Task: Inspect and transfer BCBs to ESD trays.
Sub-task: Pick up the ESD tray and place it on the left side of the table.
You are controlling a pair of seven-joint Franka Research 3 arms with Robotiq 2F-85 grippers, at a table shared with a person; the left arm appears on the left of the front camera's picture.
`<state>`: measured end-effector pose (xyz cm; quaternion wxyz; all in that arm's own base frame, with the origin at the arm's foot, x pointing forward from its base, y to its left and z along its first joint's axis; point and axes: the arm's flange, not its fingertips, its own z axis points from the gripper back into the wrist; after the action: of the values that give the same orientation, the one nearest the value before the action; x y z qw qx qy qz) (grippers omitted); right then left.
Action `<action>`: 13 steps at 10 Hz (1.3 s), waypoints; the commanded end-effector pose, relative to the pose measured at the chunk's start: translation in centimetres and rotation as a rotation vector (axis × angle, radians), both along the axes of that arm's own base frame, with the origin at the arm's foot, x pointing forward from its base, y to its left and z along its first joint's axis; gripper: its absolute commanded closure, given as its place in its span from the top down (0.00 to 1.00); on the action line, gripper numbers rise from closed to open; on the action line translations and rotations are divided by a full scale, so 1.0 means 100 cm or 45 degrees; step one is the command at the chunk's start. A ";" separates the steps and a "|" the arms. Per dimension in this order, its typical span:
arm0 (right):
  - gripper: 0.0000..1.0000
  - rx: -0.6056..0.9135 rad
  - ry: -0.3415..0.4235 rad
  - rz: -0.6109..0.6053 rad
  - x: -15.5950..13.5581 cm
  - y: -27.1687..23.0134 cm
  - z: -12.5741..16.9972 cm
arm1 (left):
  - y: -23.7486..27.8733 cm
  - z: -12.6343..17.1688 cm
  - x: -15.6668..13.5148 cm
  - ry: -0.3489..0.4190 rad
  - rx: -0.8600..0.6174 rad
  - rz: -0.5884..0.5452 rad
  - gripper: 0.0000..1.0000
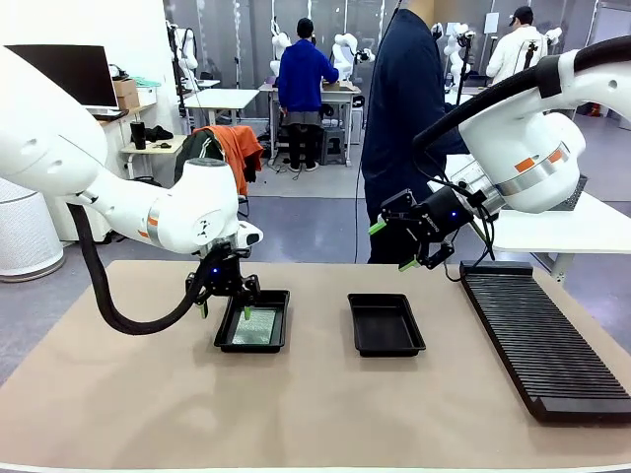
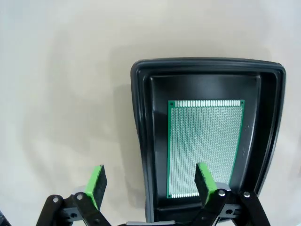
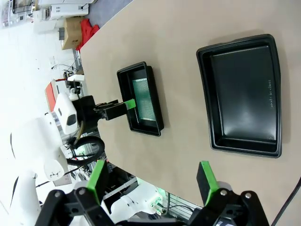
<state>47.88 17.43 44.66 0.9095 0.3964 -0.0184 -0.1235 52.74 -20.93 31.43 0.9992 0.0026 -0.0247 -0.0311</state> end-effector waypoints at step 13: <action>1.00 -0.024 0.006 -0.024 0.000 0.000 0.002 | -0.003 -0.010 0.003 -0.003 -0.047 0.013 0.91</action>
<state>47.88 17.42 44.66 0.9095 0.3964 -0.0184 -0.1236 53.35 -21.35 30.45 0.9994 -0.0015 -0.0205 -0.0280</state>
